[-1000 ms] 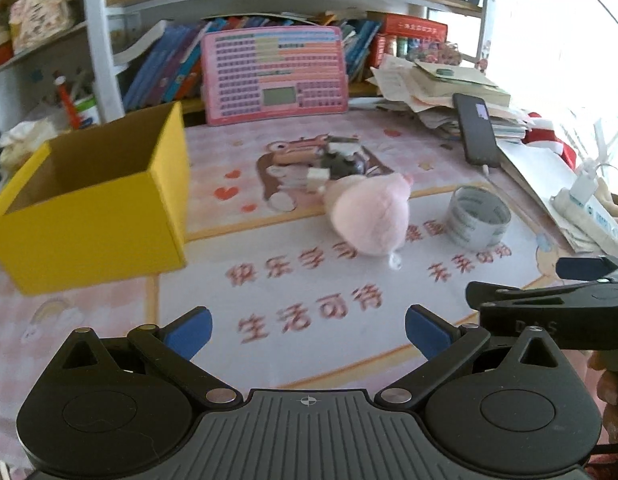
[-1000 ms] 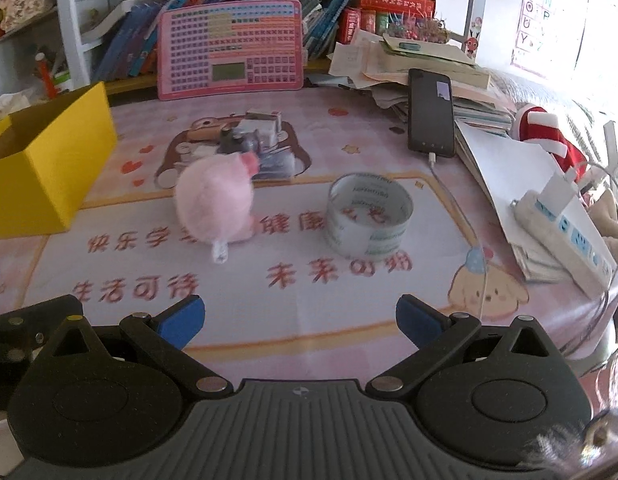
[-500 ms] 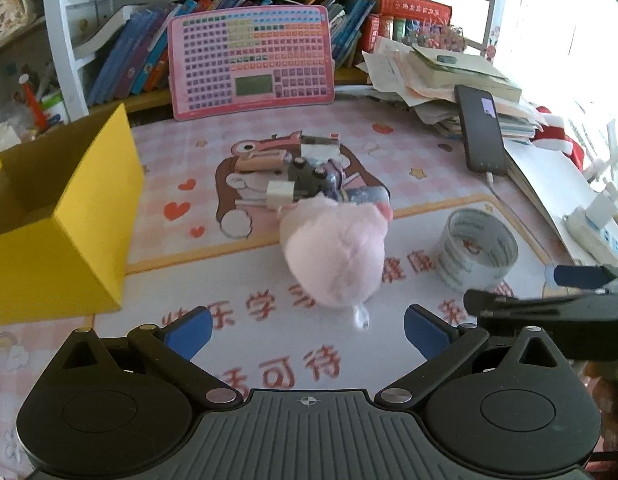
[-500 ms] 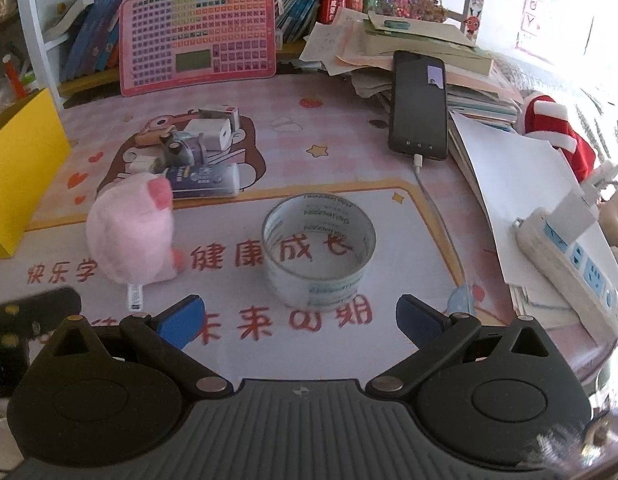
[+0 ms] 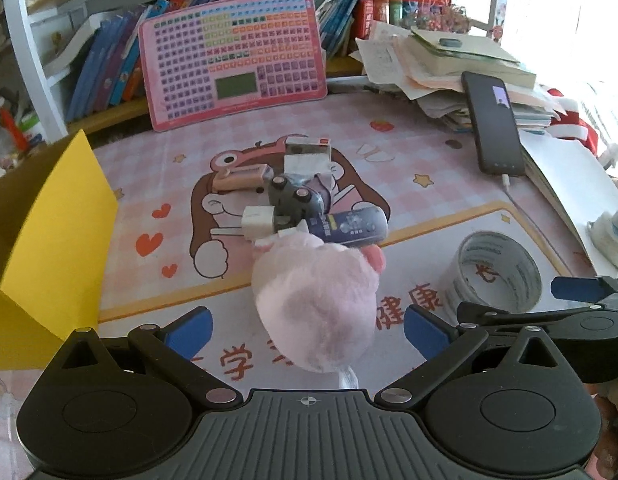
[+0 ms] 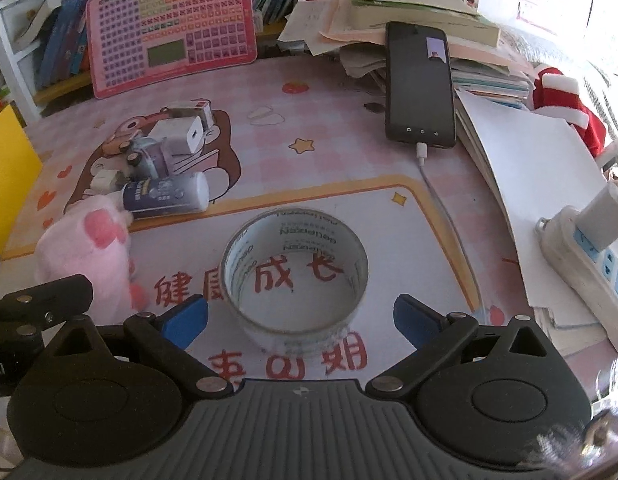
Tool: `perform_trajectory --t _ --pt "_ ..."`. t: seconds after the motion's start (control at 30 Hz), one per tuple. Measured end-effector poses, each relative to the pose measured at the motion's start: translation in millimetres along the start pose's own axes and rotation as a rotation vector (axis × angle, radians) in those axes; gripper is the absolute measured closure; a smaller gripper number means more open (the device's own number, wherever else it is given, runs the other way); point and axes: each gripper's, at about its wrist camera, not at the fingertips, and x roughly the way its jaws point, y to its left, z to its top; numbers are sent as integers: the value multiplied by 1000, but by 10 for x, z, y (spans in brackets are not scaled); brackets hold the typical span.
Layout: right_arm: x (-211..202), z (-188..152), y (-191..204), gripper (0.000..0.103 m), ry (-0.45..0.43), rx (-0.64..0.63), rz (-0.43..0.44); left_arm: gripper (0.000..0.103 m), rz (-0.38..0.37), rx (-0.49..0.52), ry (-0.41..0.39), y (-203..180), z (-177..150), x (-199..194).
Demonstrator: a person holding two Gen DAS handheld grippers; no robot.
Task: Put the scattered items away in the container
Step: 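Close the left tool on the pink pig while the right tool grips the tape roll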
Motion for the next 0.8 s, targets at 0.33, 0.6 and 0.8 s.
perform_trajectory --t 0.33,0.6,0.8 --pt "242 100 -40 3 17 -21 6 2 9 -55 60 69 129 377" --pt "313 112 -45 20 23 -26 16 16 7 -76 118 43 135 589" --pt "276 114 -51 21 11 -35 23 35 5 -91 129 54 103 562"
